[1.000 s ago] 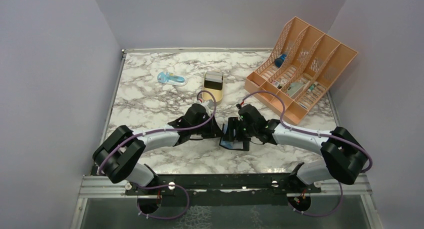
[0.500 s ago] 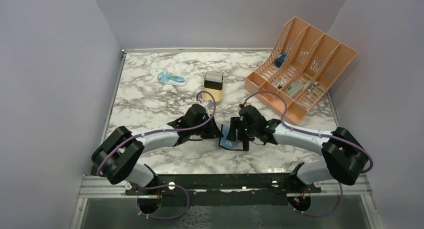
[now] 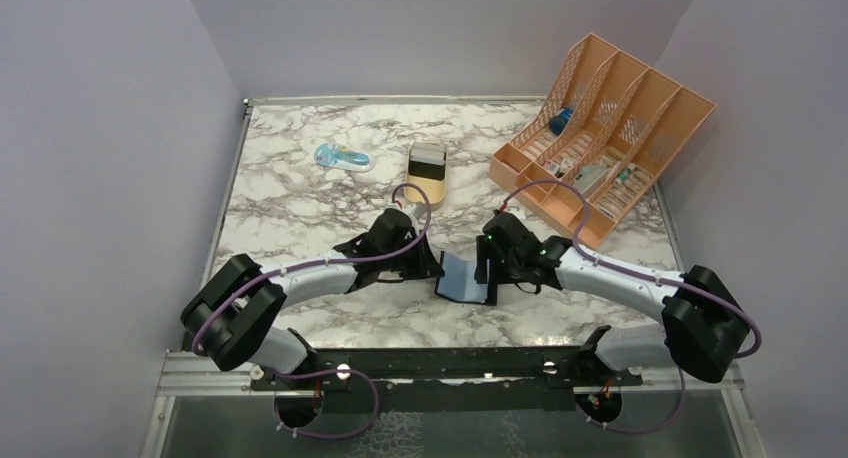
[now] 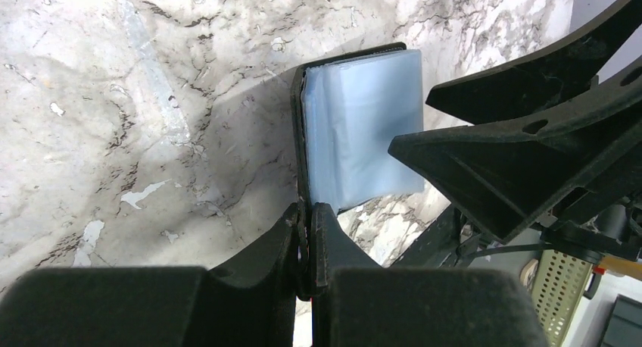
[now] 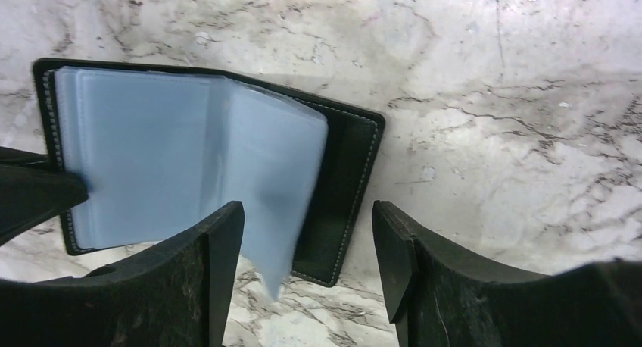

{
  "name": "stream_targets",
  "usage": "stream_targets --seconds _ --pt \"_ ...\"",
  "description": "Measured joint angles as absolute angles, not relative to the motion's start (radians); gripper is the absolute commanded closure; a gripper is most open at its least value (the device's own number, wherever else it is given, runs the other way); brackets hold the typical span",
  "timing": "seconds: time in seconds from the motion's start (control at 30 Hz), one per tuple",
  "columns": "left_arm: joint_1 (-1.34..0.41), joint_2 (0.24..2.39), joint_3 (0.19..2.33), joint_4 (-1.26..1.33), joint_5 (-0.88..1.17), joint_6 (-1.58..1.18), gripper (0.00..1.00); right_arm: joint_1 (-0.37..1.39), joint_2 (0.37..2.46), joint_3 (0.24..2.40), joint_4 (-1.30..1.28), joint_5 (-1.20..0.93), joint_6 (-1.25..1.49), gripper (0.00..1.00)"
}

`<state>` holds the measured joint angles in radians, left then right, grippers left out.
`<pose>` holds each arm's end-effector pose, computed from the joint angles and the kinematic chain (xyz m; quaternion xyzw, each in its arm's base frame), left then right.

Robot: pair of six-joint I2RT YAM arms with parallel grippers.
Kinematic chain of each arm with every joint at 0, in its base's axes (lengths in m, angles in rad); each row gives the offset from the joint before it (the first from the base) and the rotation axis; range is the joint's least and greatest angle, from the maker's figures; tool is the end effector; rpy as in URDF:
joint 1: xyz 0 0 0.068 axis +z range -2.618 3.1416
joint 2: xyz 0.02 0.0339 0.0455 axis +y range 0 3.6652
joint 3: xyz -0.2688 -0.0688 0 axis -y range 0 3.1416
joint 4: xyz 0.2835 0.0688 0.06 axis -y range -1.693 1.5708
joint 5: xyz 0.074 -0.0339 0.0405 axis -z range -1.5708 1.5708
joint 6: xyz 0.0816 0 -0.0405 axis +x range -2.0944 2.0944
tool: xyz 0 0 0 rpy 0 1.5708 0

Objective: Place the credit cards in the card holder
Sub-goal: Open the card holder at the center of the board.

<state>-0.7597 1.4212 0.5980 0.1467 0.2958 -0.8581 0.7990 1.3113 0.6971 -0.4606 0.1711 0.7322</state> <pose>0.2267 -0.2481 0.1170 0.0198 0.8939 -0.4012 0.1991 0.2128 0.1987 0.1232 -0.0113 0.9660 0.1098 0.2337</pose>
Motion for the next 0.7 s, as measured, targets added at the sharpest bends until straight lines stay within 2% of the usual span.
stream_targets --seconds 0.3,0.53,0.63,0.7 --pt "-0.76 1.415 0.598 0.147 0.298 -0.874 1.0 0.799 1.309 0.727 -0.57 0.235 0.728 0.47" --pt "-0.76 1.396 0.598 0.148 0.298 -0.887 1.0 0.799 1.234 0.786 -0.565 0.165 0.717 0.6" --pt "-0.76 1.395 0.598 0.148 0.298 -0.889 1.0 0.799 1.184 0.785 -0.504 0.095 0.719 0.6" --pt "-0.76 1.395 0.598 0.148 0.298 -0.889 1.0 0.799 1.179 0.785 -0.447 0.062 0.726 0.55"
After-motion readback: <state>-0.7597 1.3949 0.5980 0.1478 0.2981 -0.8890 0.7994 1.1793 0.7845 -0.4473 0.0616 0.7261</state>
